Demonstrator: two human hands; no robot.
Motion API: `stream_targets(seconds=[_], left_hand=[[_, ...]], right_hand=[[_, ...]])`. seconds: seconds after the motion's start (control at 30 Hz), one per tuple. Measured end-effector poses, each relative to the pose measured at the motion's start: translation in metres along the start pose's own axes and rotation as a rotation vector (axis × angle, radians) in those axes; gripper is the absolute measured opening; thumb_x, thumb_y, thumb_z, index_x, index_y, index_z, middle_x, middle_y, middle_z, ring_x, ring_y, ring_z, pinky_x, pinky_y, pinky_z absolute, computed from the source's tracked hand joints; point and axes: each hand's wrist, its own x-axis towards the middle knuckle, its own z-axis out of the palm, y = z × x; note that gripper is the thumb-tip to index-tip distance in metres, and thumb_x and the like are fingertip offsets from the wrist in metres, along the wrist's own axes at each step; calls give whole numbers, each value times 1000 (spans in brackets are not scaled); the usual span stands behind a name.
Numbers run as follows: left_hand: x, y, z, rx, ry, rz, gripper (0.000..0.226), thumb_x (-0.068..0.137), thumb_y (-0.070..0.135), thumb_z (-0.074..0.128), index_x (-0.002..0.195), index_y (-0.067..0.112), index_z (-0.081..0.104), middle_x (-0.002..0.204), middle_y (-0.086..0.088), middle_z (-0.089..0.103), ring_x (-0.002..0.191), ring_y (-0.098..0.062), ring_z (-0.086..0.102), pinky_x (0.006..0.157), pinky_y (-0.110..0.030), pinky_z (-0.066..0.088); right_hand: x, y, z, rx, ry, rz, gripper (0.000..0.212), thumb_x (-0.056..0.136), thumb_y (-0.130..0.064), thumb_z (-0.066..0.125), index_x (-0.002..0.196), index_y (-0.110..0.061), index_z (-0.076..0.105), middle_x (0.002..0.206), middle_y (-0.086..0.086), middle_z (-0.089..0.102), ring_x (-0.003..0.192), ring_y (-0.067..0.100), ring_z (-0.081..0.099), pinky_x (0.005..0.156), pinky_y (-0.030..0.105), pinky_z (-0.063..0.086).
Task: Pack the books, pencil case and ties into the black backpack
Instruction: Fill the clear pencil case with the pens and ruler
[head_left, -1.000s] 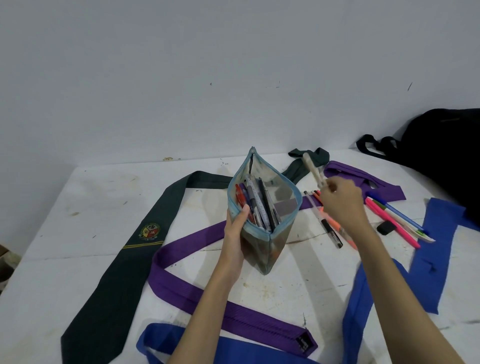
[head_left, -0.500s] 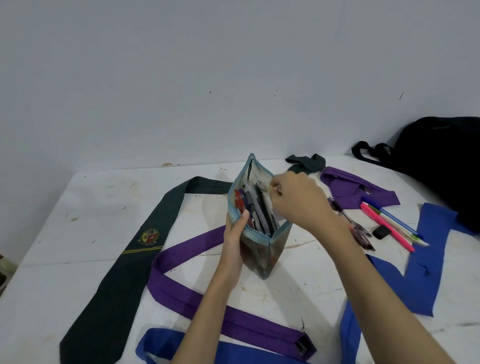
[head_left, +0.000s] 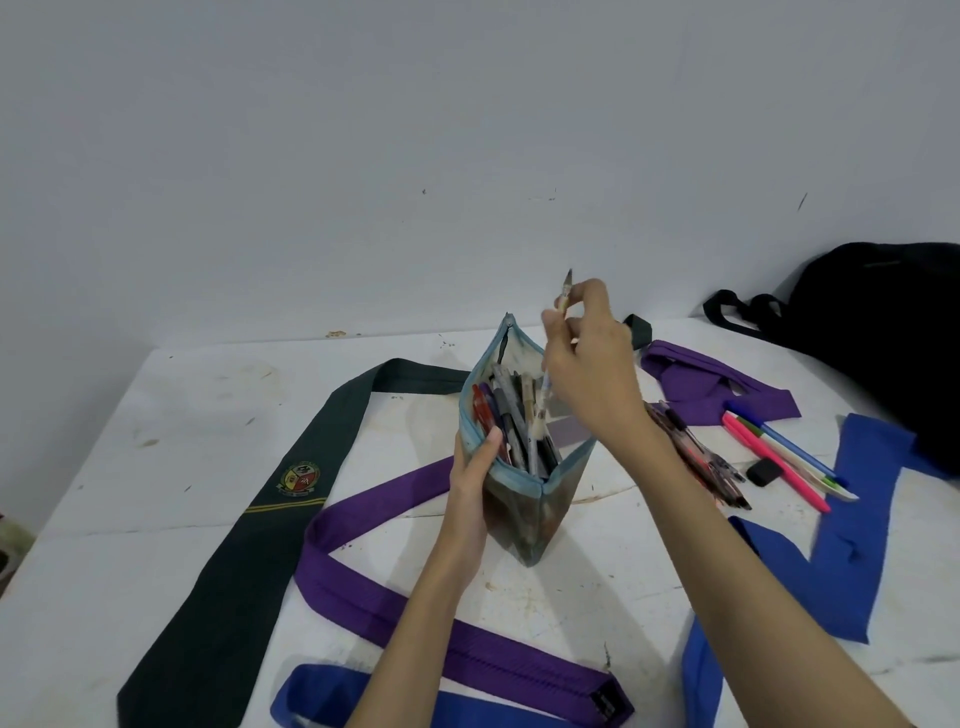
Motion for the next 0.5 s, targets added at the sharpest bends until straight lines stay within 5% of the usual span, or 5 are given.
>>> stream_targets(seconds=[0.2, 0.37, 0.5], left_hand=[[1, 0, -1, 22, -4, 3, 81, 57, 58, 69, 131, 29, 50, 120, -4, 64, 113, -23, 60, 101, -48, 45], [1, 0, 0, 24, -9, 1, 80, 58, 57, 70, 130, 30, 50, 121, -4, 64, 114, -23, 59, 102, -49, 44], [0, 0, -1, -4, -29, 4, 77, 62, 54, 70, 132, 28, 50, 122, -4, 64, 116, -23, 59, 103, -47, 44]], right_hand=[[-15, 23, 14, -352, -576, 157, 40, 94, -12, 46, 132, -14, 31, 77, 5, 52, 64, 22, 52, 57, 36, 44], [-15, 25, 8, -472, -539, 95, 45, 95, -20, 49, 138, -18, 34, 95, 11, 58, 85, 28, 54, 71, 35, 43], [-9, 33, -8, -341, -361, 37, 40, 89, -21, 59, 129, -23, 53, 89, -4, 62, 84, 18, 53, 81, 33, 47]])
